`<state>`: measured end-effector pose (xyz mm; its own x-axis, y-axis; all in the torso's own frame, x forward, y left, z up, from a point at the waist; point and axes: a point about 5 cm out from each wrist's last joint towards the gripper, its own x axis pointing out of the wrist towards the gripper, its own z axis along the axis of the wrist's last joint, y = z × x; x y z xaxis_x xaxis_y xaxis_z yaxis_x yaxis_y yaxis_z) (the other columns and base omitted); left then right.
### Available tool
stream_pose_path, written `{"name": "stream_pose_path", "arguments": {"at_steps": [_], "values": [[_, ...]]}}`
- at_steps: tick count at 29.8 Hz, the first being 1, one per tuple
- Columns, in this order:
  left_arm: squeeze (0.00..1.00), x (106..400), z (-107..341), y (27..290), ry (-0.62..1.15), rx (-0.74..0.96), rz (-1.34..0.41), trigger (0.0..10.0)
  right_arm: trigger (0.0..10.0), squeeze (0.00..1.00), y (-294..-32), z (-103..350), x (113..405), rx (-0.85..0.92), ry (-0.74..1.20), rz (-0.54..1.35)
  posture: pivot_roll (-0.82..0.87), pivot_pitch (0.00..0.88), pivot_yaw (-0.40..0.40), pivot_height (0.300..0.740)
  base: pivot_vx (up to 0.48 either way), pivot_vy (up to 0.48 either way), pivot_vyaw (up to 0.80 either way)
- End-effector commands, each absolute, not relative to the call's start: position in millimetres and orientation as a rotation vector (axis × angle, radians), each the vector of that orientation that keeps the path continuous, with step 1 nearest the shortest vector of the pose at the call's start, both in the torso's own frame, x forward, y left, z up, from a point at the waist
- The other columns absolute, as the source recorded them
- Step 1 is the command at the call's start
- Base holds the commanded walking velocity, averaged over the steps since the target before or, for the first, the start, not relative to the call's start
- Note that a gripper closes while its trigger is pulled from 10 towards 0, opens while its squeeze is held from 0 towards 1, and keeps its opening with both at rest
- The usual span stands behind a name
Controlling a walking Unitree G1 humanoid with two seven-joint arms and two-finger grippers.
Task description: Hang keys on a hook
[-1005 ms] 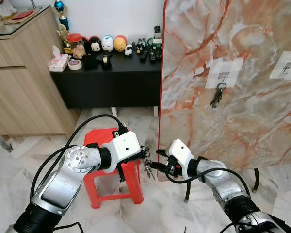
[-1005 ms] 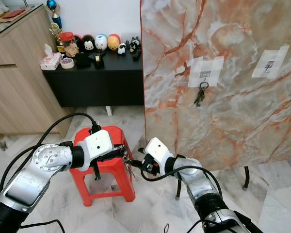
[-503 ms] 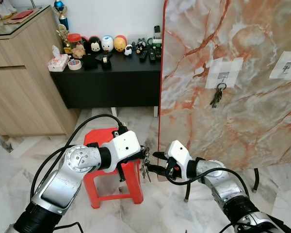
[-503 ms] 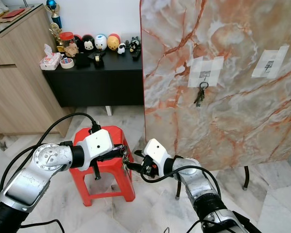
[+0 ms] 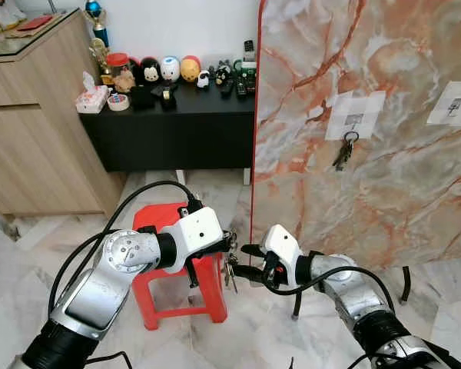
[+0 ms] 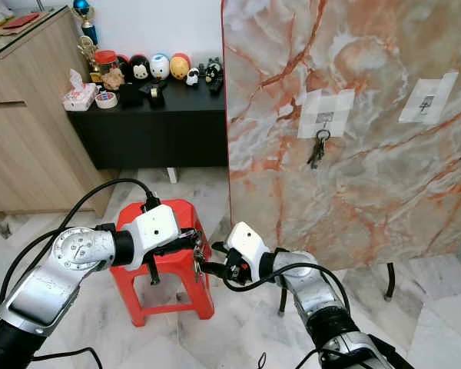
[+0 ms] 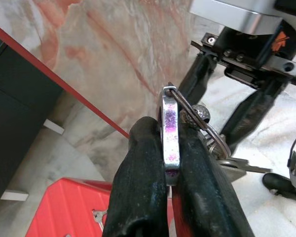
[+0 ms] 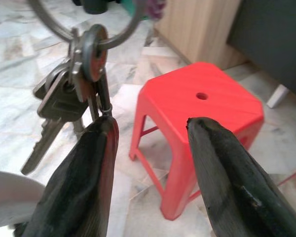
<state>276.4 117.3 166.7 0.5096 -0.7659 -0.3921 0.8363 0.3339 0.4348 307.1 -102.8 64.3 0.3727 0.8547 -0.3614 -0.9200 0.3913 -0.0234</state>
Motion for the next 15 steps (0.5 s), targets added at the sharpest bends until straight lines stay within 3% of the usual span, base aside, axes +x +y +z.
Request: {"name": "stream_pose_path", "arguments": {"at_steps": [1, 15], "values": [[0.0, 276.7, 174.4, 113.3, 0.091, 0.647, -1.062, 10.0, 10.0, 0.0, -103.2, 60.5, 302.6, -0.23, 0.339, 1.174, 0.04, 0.041, 0.018, 0.74, 0.0, 0.0, 0.0], [0.0, 276.7, 174.3, 113.3, 0.091, 0.647, -1.062, 10.0, 10.0, 0.0, -103.3, 60.4, 302.7, -0.229, 0.34, 1.171, 0.04, 0.041, 0.018, 0.74, 0.0, 0.0, 0.0]]}}
